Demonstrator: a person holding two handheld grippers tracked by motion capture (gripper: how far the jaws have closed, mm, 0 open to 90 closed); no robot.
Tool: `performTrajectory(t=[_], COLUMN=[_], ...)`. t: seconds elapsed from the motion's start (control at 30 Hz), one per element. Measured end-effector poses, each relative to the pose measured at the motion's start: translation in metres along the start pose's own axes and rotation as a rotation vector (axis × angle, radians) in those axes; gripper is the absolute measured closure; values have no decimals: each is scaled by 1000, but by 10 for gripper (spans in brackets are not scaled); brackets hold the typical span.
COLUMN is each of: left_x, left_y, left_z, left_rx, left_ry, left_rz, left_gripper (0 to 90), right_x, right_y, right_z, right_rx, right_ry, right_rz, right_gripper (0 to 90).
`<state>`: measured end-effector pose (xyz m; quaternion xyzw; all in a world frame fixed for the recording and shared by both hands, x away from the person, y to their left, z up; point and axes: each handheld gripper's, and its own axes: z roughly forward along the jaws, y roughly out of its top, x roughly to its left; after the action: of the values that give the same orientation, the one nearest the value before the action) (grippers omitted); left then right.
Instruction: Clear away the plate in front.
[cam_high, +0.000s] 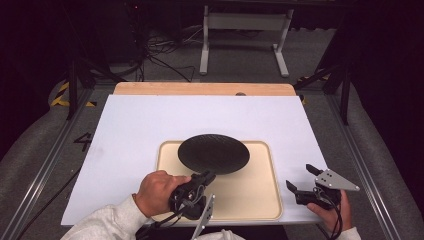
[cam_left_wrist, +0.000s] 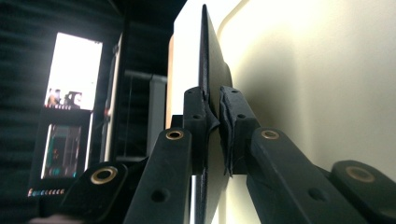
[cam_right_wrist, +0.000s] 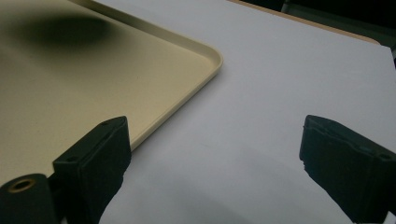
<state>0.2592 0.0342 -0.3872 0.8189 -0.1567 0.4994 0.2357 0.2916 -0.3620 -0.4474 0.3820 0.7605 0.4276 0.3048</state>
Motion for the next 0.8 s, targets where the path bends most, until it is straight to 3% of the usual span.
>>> performTrajectory(t=[0.07, 0.1, 0.17, 0.23, 0.3, 0.4, 0.47, 0.57, 0.7, 0.8], left_x=[-6, -10, -18, -18, -21, -25, -30, -30, -29, -31], left_y=[1, 1, 2, 1, -2, -3, -3, -5, -11, -12], left_z=[4, 7, 10, 10, 11, 12, 15, 16, 19, 21], left_rx=[-10, -13, -14, -15, -45, -53, -66, -76, -97, -101], left_ry=[-9, -40, -20, -36, -57, -63, -102, -114, -174, -179], left_rz=[13, 6, 36, 24, -18, -22, -39, -47, -100, -91], left_gripper=[817, 813, 823, 834, 839, 847, 855, 859, 870, 874], right_x=[0, 0, 0, 1, 2, 2, 2, 2, 2, 1], right_y=[0, 0, 0, 0, 0, 0, 0, 0, 0, 0], right_z=[-1, -1, -1, 0, 0, 0, 0, 0, 0, 0], right_rx=[-2, -3, 1, 1, 6, 6, 5, 1, 5, 6], right_ry=[0, -1, -6, -3, -7, -5, -7, -6, -4, -2], right_rz=[2, 2, -5, -6, -19, -19, -18, -17, -17, -15], right_gripper=[96, 96, 95, 95, 95, 94, 94, 95, 94, 94])
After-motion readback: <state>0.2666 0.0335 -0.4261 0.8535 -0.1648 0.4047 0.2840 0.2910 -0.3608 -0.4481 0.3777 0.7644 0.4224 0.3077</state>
